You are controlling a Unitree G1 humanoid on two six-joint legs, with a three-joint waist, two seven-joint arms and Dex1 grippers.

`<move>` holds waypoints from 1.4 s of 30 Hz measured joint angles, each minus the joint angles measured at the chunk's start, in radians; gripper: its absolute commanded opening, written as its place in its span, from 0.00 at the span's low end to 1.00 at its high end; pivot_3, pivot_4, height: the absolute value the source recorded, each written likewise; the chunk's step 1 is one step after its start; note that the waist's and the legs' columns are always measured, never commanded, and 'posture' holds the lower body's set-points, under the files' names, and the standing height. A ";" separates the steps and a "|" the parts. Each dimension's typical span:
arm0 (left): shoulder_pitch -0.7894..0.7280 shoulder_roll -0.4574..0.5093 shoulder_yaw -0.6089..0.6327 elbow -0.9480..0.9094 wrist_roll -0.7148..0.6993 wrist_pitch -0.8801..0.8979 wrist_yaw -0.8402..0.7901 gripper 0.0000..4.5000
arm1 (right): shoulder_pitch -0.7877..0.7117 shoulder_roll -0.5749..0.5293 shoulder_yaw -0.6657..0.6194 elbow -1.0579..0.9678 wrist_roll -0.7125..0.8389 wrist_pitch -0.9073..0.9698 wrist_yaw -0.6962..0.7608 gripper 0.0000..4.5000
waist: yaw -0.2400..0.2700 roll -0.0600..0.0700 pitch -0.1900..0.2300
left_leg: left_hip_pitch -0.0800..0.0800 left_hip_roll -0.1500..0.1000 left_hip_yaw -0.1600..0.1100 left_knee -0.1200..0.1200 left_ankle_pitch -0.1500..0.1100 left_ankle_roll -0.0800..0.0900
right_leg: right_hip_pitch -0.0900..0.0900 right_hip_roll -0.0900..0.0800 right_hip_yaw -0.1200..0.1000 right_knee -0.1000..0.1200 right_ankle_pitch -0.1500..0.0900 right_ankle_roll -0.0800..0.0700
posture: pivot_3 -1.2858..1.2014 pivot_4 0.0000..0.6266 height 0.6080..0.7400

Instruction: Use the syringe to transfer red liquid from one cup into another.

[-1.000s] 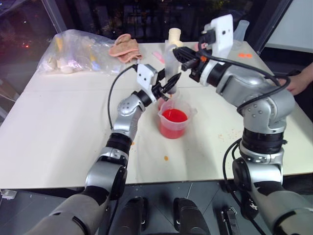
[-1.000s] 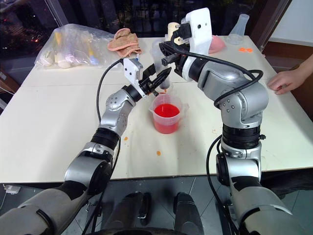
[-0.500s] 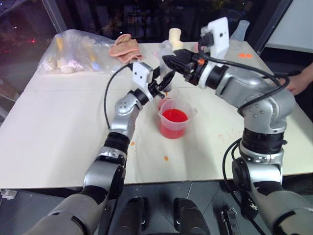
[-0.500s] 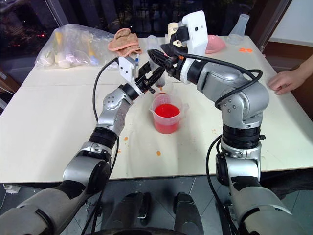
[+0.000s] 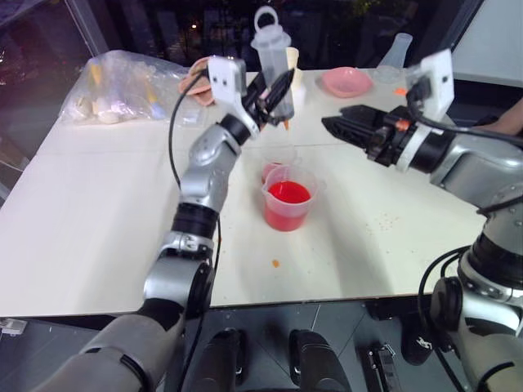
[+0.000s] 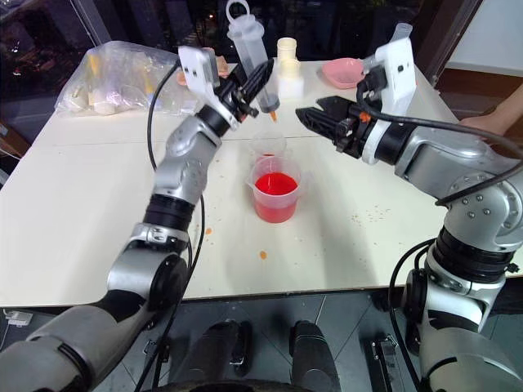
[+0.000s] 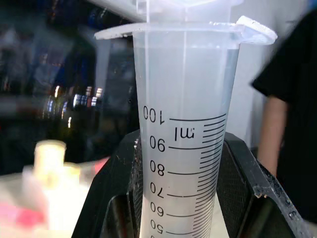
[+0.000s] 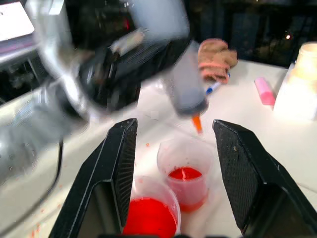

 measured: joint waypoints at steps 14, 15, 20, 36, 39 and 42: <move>-0.268 0.227 0.100 0.131 -0.040 1.121 0.433 0.33 | 0.152 -0.363 0.105 -0.084 0.016 -0.142 0.329 0.55 | 0.006 -0.001 0.001 | 0.001 -0.001 0.000 0.000 0.000 0.000 | 0.001 0.002 -0.001 -0.001 0.000 0.002 | 0.52 0.24 1.00; -0.269 0.224 0.101 0.134 -0.028 1.152 0.452 0.33 | 0.157 -0.387 0.120 -0.087 0.013 -0.169 0.370 0.55 | 0.006 -0.001 0.001 | 0.001 -0.001 0.000 0.000 0.000 -0.001 | 0.001 0.002 -0.001 -0.001 0.000 0.002 | 0.52 0.24 1.00; -0.263 0.193 0.107 0.147 0.061 1.339 0.553 0.33 | 0.188 -0.477 0.192 -0.095 -0.037 -0.287 0.523 0.55 | 0.007 -0.001 0.001 | 0.001 -0.001 0.000 0.000 0.000 -0.002 | 0.001 0.001 0.000 0.000 0.000 0.002 | 0.52 0.24 1.00; -0.079 0.049 0.238 0.006 0.159 1.427 0.727 0.69 | 0.194 -0.485 0.224 -0.075 -0.093 -0.335 0.539 0.57 | 0.010 -0.001 0.000 | 0.001 -0.001 0.000 -0.001 -0.001 -0.007 | 0.001 -0.004 0.001 -0.001 0.000 0.002 | 0.52 0.24 1.00; -0.070 0.033 0.240 -0.020 0.151 1.427 0.738 0.87 | 0.194 -0.485 0.226 -0.073 -0.098 -0.335 0.535 0.57 | 0.010 -0.001 0.000 | 0.001 -0.001 0.000 -0.001 -0.001 -0.008 | 0.001 -0.004 0.001 -0.001 0.000 0.002 | 0.52 0.24 1.00; -0.038 0.024 0.235 -0.083 0.127 1.427 0.733 0.99 | 0.194 -0.485 0.226 -0.072 -0.100 -0.335 0.533 0.57 | 0.007 -0.001 0.000 | 0.002 -0.001 0.000 -0.001 -0.001 -0.008 | 0.001 -0.004 0.001 0.000 0.000 0.002 | 0.52 0.24 1.00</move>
